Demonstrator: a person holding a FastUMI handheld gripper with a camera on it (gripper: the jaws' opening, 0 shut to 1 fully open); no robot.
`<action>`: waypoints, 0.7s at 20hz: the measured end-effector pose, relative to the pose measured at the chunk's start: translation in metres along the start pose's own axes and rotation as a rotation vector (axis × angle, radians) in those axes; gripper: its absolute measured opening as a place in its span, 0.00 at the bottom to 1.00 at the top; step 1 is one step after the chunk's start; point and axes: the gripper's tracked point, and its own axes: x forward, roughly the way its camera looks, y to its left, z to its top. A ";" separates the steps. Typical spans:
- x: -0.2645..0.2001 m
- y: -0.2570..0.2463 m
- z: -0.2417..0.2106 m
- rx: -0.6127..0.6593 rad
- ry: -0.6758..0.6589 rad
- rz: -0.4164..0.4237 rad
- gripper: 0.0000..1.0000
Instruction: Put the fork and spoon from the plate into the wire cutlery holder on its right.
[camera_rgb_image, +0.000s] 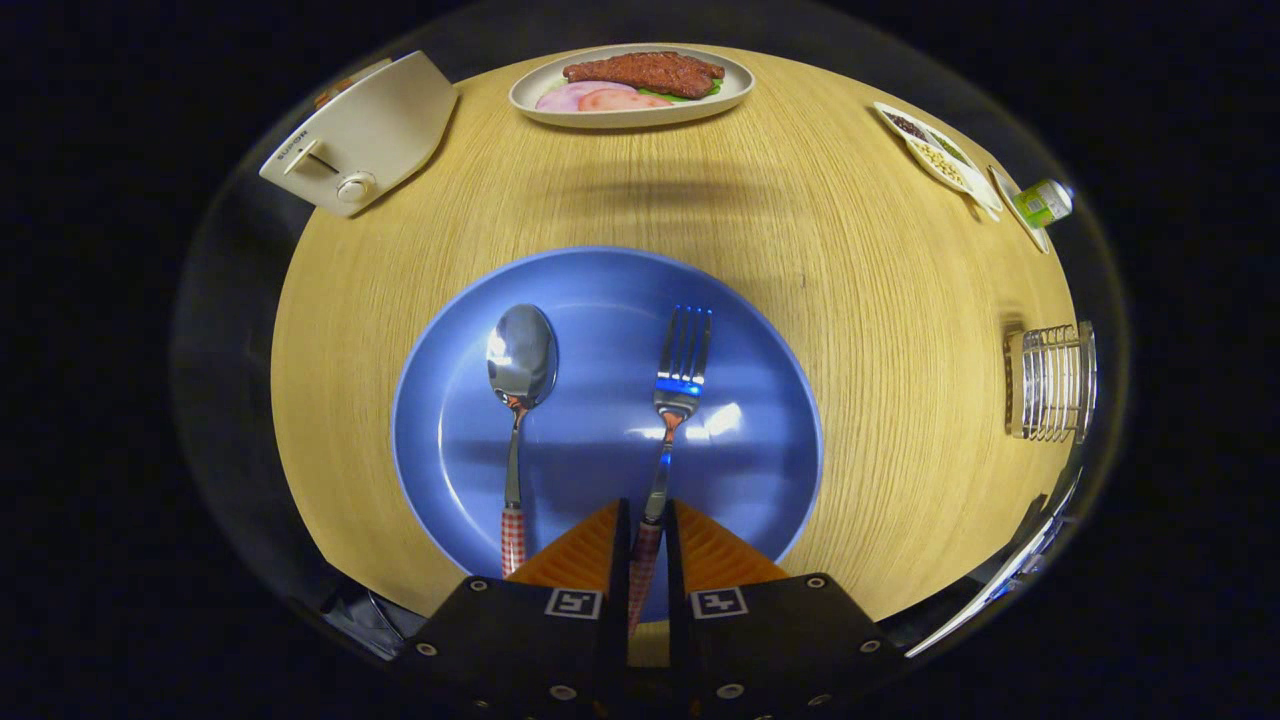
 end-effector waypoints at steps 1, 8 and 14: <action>-0.001 -0.001 0.000 0.004 -0.005 0.001 0.16; -0.028 -0.013 0.006 -0.008 -0.096 0.044 0.07; -0.102 -0.090 0.014 0.021 -0.190 0.031 0.08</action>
